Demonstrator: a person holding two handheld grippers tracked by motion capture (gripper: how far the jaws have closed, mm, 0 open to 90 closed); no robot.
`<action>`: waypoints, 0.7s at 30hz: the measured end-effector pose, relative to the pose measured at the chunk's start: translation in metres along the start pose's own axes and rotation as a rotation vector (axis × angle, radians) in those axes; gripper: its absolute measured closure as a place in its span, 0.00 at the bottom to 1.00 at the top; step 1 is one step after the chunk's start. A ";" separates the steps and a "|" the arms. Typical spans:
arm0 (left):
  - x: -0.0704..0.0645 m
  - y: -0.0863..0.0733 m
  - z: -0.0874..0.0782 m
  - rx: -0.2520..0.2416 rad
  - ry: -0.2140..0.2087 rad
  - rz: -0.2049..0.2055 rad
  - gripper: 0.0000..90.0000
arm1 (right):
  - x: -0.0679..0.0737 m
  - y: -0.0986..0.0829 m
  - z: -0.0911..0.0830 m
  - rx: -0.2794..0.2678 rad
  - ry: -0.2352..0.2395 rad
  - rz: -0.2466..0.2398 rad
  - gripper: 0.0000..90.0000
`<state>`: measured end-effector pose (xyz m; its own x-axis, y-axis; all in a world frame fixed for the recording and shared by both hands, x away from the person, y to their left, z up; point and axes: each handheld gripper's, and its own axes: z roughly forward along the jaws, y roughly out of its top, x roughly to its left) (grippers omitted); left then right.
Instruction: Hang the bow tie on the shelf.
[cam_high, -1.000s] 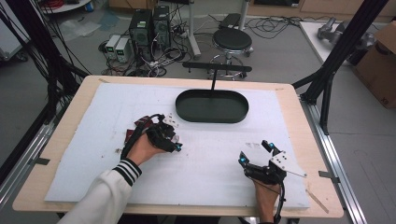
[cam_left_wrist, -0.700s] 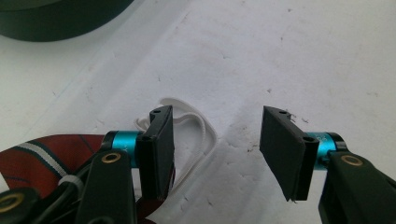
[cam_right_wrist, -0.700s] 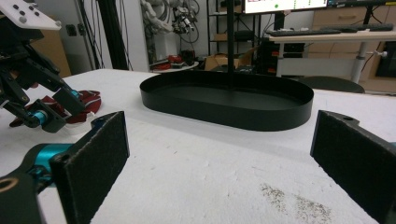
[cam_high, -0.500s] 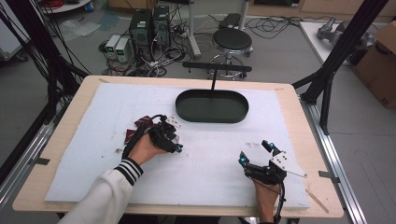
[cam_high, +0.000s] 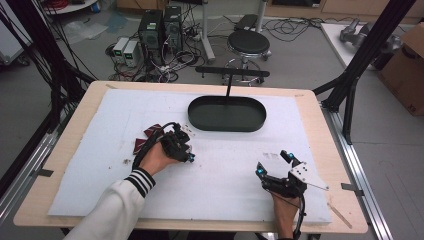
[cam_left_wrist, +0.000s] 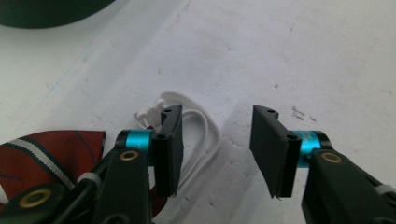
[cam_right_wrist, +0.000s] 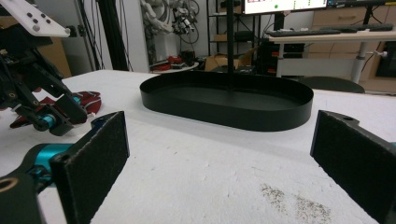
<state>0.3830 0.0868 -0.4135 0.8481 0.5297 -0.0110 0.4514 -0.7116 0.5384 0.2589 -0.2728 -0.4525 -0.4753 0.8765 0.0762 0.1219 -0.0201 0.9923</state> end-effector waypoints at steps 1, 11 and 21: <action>0.000 0.000 0.000 0.009 0.004 -0.004 0.62 | 0.000 0.000 0.000 -0.001 -0.001 -0.001 0.04; 0.005 0.000 0.005 0.044 0.017 -0.041 0.74 | 0.000 0.000 0.000 0.000 0.000 0.000 0.04; 0.005 0.000 0.004 0.054 0.045 -0.046 0.93 | 0.000 0.000 0.000 -0.001 -0.001 0.000 0.04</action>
<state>0.3886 0.0878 -0.4174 0.8133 0.5818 0.0043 0.5047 -0.7093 0.4921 0.2588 -0.2728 -0.4525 -0.4747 0.8769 0.0762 0.1208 -0.0208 0.9925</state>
